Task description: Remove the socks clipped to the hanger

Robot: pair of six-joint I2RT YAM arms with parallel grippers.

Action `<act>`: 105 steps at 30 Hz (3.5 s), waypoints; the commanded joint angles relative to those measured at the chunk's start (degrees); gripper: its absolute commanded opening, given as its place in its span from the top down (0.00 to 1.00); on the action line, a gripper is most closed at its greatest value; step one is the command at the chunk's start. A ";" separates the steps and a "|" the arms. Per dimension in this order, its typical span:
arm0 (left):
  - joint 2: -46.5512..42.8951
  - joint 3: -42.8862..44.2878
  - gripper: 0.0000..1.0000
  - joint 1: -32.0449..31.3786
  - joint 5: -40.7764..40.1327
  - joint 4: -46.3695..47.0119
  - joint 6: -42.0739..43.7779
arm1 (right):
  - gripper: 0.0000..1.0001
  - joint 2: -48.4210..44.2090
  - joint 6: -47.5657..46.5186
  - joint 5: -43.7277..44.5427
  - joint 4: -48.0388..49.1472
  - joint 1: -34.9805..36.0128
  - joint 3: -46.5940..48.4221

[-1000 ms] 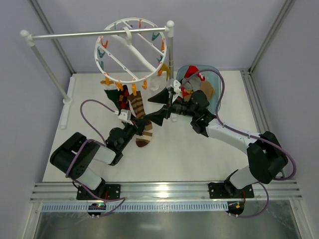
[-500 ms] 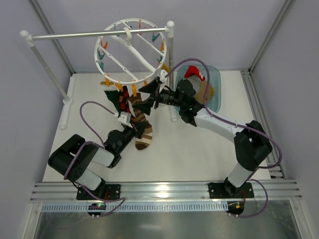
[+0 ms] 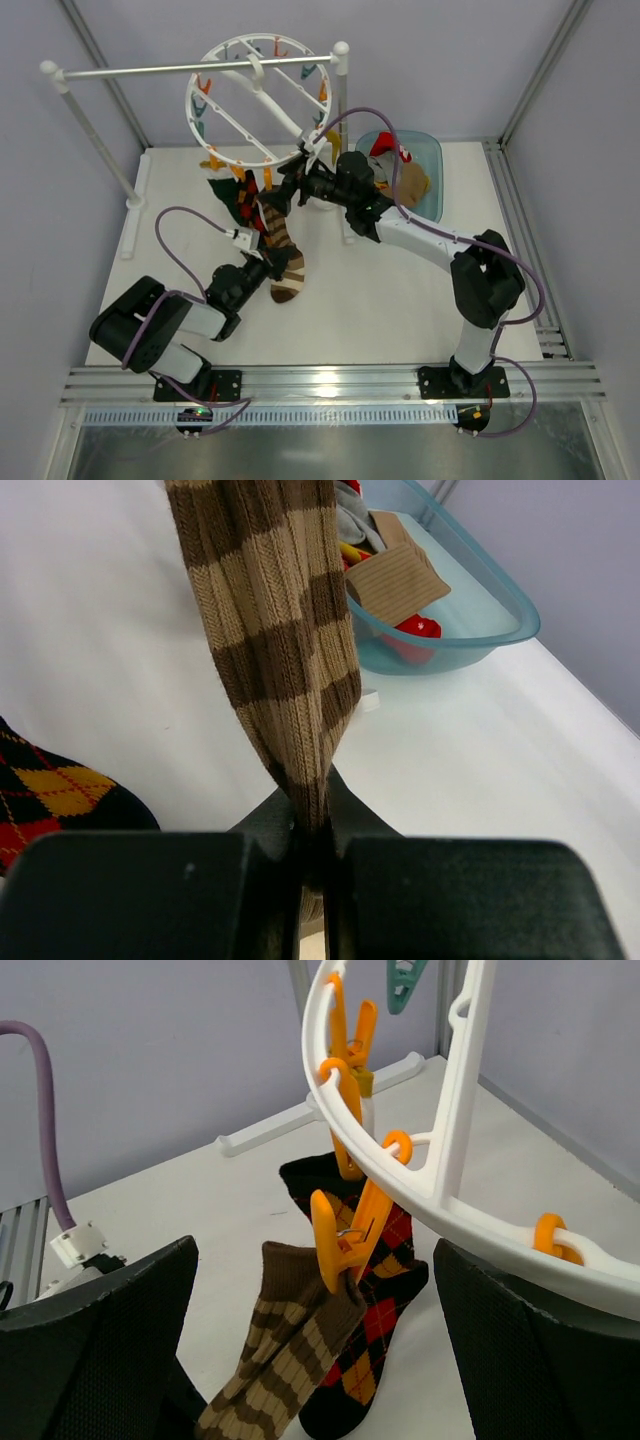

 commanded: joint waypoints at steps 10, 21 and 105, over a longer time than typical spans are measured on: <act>-0.48 -1.30 1.00 -0.31 1.89 11.93 1.59 | 0.00 4.03 -0.79 4.20 1.78 0.03 6.93; 0.40 -0.86 1.00 -0.31 2.60 12.02 1.15 | 0.00 4.99 2.55 -3.78 8.46 0.11 6.14; 5.06 3.27 1.00 -4.24 1.82 8.61 4.22 | 0.00 -8.70 0.72 7.18 24.29 0.99 -21.62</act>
